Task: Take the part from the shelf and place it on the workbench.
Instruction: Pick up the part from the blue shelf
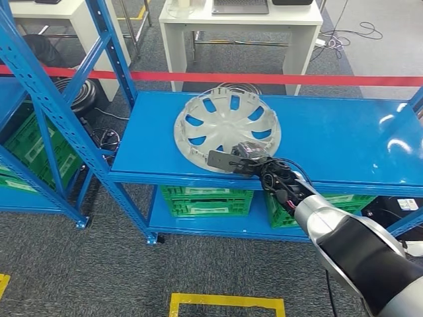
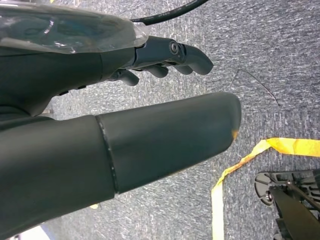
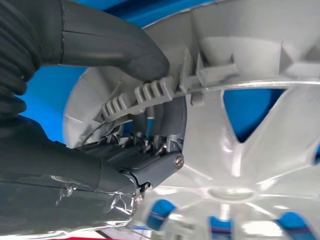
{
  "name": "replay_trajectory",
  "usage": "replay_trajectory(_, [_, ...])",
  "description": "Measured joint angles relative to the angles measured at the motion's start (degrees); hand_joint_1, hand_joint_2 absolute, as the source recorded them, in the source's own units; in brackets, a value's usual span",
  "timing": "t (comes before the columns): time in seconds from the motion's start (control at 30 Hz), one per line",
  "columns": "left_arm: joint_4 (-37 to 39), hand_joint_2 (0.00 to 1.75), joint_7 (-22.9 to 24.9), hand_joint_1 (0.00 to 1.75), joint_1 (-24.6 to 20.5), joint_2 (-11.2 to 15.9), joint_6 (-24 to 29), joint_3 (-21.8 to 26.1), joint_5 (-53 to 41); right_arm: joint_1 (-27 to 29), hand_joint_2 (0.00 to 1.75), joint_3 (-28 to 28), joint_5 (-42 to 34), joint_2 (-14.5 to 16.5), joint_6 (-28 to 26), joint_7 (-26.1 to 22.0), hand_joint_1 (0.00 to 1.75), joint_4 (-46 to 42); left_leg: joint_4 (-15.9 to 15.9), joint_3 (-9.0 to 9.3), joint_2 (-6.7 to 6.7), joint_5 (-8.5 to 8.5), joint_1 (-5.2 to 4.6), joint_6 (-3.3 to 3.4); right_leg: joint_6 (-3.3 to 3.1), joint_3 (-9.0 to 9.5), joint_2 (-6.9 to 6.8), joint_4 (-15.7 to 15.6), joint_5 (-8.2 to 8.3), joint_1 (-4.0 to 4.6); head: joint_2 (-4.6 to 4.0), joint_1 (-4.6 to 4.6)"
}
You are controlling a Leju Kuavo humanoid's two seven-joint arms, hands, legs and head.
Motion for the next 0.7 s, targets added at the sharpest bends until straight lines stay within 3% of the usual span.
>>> replay_trajectory(0.7, [0.0, 0.0, 0.0, 0.0, 0.0, -0.1, 0.2, 0.0, 0.0, 0.3, 1.75, 0.0, 0.0, -0.3, 0.3, 0.0, 1.71, -0.5, 0.0, 0.0, 0.0, 0.0, 0.0, -0.01, -0.01, -0.01, 0.0, 0.0, -0.01, 0.0, 0.0, -0.01])
